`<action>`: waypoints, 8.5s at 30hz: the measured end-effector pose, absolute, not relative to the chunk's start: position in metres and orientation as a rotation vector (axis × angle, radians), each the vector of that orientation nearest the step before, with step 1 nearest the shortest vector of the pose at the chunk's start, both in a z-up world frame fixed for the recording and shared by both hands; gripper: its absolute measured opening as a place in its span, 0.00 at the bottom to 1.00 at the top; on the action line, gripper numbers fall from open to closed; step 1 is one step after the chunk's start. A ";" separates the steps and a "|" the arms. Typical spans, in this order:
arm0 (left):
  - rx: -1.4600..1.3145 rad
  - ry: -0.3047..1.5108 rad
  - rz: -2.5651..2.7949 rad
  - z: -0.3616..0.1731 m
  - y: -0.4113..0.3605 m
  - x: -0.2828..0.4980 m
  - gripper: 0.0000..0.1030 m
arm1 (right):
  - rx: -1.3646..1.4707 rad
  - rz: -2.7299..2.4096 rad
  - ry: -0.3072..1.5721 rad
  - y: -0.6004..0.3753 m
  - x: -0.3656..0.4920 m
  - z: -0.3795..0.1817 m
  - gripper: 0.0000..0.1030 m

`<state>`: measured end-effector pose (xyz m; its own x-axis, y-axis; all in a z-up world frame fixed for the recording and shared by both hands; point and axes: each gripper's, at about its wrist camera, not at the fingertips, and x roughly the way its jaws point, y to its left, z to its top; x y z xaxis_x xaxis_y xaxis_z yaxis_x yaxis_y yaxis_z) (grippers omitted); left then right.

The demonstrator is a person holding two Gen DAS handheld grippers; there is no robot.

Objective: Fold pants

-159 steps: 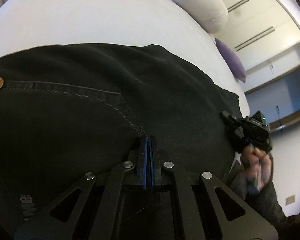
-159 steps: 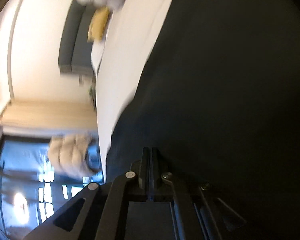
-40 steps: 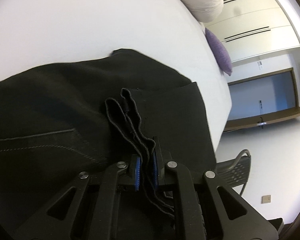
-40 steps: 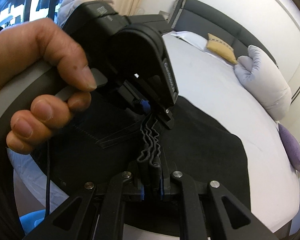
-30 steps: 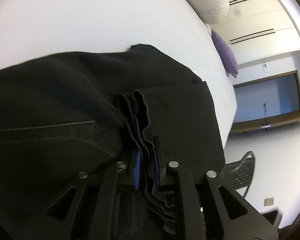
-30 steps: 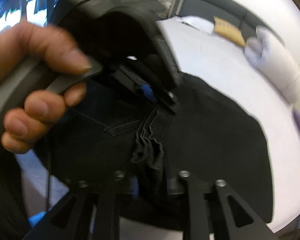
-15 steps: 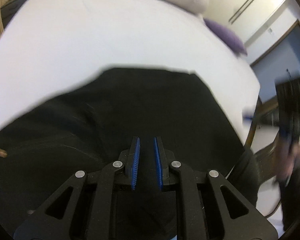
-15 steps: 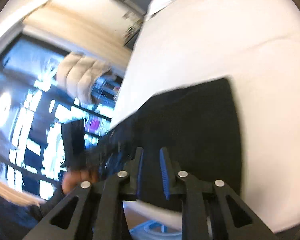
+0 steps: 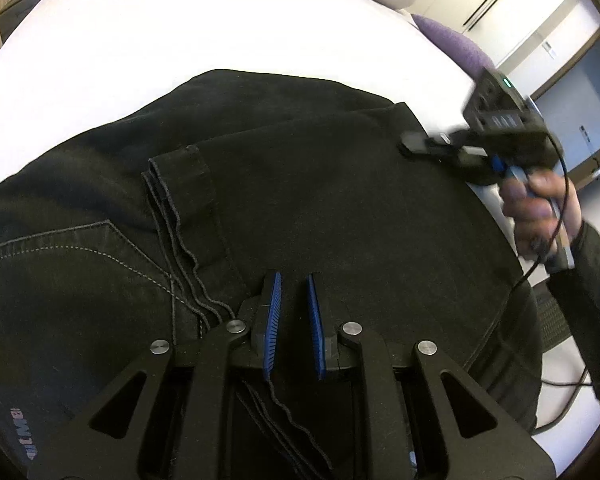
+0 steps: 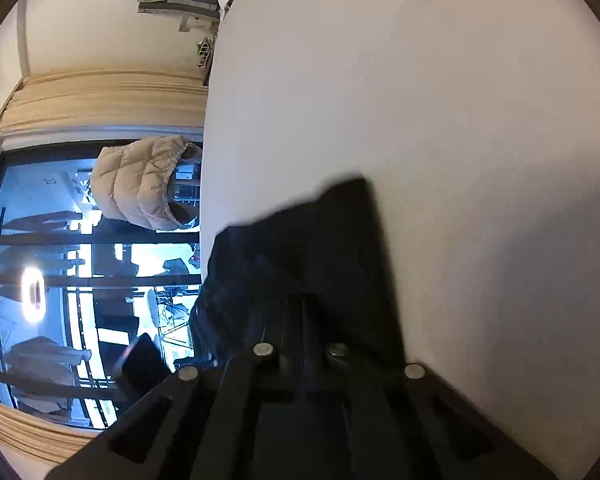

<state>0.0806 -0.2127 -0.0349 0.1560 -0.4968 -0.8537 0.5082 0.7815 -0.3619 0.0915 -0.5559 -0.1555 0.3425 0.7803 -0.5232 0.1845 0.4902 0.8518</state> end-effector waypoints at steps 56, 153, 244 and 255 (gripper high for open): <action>-1.228 0.853 -0.289 -0.098 0.163 -0.059 0.71 | 1.014 0.710 0.975 -0.403 0.028 -0.082 0.42; 0.297 0.939 -0.977 0.006 -0.449 -0.006 0.20 | 0.948 0.396 1.140 -0.574 0.068 -0.160 0.13; -0.458 1.294 -0.815 -0.064 -0.258 0.127 0.22 | 0.764 0.222 1.125 -0.527 0.031 -0.120 0.18; -0.297 1.107 -0.776 0.029 -0.210 0.199 0.21 | 0.700 0.326 1.021 -0.480 0.105 -0.049 0.17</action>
